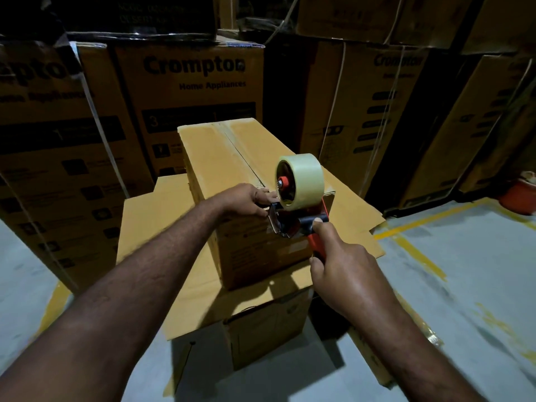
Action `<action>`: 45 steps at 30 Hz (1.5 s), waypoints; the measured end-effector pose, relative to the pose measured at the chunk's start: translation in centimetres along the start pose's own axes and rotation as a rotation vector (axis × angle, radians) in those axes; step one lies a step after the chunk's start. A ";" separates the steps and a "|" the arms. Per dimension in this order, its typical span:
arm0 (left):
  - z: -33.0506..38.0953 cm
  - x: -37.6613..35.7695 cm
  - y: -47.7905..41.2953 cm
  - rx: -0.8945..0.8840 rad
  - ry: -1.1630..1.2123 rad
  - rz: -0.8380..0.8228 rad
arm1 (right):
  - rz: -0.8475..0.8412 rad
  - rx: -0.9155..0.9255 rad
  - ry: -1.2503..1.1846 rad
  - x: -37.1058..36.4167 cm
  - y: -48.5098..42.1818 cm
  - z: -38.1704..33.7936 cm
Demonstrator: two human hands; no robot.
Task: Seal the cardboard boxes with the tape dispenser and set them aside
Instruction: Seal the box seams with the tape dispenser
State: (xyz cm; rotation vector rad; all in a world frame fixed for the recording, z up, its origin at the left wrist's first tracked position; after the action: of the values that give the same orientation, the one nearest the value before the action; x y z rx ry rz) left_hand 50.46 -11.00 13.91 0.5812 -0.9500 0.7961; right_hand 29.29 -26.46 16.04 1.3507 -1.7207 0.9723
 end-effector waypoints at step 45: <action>2.9 -2.0 3.0 0.277 -0.098 0.196 | -0.015 0.094 0.030 -5.3 -0.4 1.8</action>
State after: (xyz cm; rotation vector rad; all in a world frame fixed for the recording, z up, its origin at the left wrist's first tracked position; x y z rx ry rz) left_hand 45.94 -12.06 13.81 0.7807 -1.0045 1.0934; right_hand 30.43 -25.81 10.60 1.4004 -1.6580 1.0716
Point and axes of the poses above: each hand's wrist, its own y-axis away from the middle knuckle, its own x-axis out of the back of the hand, z = x × y, the point moved 4 cm from there along -y, towards the middle knuckle, and after that the axes turned 1 degree about -y, right-handed, at the moved point
